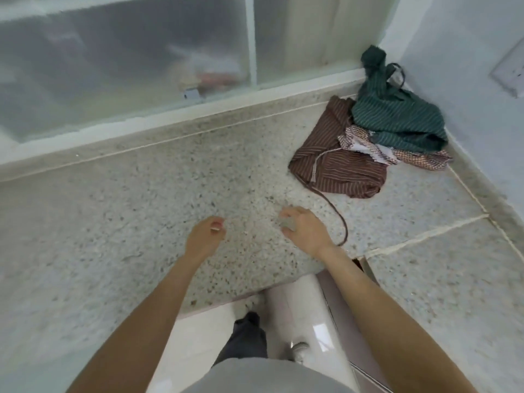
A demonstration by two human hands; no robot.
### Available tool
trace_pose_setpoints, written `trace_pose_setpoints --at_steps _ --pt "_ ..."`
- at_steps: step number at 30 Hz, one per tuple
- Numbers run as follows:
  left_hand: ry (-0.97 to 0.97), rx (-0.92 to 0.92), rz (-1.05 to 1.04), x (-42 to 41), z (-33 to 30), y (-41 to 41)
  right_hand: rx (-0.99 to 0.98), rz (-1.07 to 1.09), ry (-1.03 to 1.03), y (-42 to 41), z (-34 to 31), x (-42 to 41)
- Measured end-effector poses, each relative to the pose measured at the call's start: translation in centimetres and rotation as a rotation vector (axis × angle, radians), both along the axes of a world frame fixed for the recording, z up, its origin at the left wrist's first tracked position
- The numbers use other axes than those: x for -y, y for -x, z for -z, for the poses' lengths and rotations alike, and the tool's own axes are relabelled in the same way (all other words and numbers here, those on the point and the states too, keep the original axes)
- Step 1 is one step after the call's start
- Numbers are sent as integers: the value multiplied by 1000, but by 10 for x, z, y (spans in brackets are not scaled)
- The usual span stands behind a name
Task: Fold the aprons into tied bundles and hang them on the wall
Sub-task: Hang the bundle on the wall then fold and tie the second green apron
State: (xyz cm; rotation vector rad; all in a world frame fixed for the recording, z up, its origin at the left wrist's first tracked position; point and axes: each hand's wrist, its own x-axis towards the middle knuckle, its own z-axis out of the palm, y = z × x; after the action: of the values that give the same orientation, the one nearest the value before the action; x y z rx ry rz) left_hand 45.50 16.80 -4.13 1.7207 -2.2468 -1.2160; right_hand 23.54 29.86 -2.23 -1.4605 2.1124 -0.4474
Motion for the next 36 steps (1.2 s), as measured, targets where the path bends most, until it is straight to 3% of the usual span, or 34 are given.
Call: trace_pose_setpoints --at_steps 3,9,12,15,20,25,32,36 --pt "-24 2 -16 35 7 -2 -143 108 36 4 13 47" --pt "27 -12 265 102 14 57 -436 305 -62 56 27 97" --pt "47 -17 419 117 20 99 -452 364 -241 77 33 104" --pt "70 -38 539 118 24 138 -349 433 -352 93 37 104" --pt "-49 -110 634 103 26 204 -292 432 -252 113 50 89" --pt "-144 -194 407 86 34 256 -243 312 -71 139 54 74" --pt "-30 -153 320 92 40 274 -127 214 147 185 44 59" --pt "88 53 327 100 39 267 -223 166 253 216 31 61"
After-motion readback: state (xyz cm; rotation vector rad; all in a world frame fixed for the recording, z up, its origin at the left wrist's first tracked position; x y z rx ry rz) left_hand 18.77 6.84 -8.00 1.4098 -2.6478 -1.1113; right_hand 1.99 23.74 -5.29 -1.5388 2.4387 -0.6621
